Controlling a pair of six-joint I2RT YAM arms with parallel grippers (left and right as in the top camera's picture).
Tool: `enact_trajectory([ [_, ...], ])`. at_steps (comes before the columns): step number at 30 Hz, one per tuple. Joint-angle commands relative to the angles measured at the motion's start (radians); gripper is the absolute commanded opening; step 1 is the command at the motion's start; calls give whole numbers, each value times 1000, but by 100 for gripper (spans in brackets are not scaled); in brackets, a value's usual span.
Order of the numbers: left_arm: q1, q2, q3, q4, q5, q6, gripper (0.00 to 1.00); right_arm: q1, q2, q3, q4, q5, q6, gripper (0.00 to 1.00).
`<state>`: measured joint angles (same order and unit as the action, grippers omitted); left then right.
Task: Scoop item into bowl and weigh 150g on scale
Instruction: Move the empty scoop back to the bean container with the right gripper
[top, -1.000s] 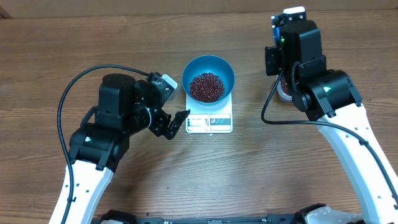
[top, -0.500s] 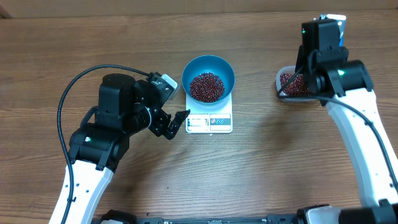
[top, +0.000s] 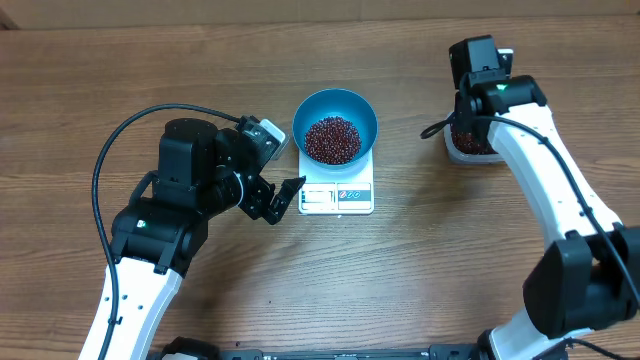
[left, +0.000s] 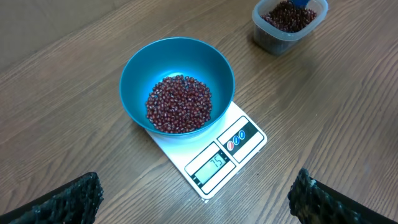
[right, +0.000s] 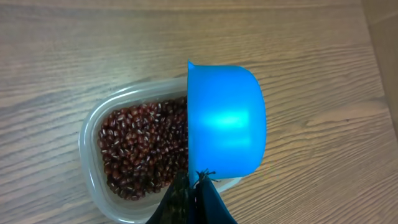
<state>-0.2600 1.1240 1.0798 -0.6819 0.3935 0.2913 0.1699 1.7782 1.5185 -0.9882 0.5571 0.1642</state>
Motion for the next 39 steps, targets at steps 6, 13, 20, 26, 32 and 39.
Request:
enact_trajectory([
  [6,4,2,24,1,22,-7,100,-3,23,-6,-5,-43,15,4],
  [13,4,2,24,2,22,-7,100,-3,23,-66,9,-42,15,4],
  [20,4,2,24,1,22,-7,99,-3,23,-99,23,-77,14,4],
  [26,4,2,24,1,22,-7,100,-3,23,-99,32,-208,12,4],
  [32,4,2,24,2,22,-7,100,-5,23,-99,41,-277,12,4],
  [39,4,2,24,1,22,-7,100,-93,23,-99,63,-514,-43,4],
])
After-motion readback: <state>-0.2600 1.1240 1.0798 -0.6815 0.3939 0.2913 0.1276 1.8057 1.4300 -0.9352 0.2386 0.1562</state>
